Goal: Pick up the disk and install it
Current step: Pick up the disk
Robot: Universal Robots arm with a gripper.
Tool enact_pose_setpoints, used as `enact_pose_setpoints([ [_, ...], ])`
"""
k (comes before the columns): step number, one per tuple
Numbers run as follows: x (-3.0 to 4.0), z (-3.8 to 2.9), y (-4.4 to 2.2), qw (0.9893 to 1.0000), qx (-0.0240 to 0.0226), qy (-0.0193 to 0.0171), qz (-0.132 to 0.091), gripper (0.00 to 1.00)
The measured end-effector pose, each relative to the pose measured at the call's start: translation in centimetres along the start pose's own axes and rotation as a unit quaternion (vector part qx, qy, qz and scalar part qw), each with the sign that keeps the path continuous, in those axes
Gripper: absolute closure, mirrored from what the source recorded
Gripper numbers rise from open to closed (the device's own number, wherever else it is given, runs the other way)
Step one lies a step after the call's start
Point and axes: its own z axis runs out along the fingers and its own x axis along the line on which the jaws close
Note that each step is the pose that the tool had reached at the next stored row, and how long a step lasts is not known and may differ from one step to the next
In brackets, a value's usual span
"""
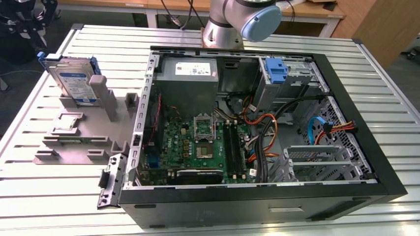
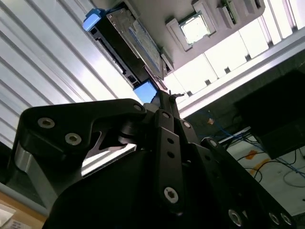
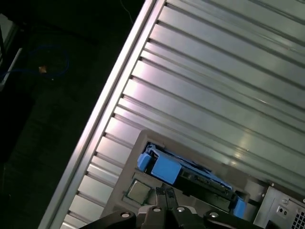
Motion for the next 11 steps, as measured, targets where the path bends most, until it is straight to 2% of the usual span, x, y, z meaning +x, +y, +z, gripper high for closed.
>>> enact_pose_setpoints([
  [5,0.00,0.01,0.00,0.9994,-0.0003,0.0012,-0.033,0.90],
  [11,0.00,0.01,0.00,0.9976,-0.0007,0.0025,-0.069,0.90],
])
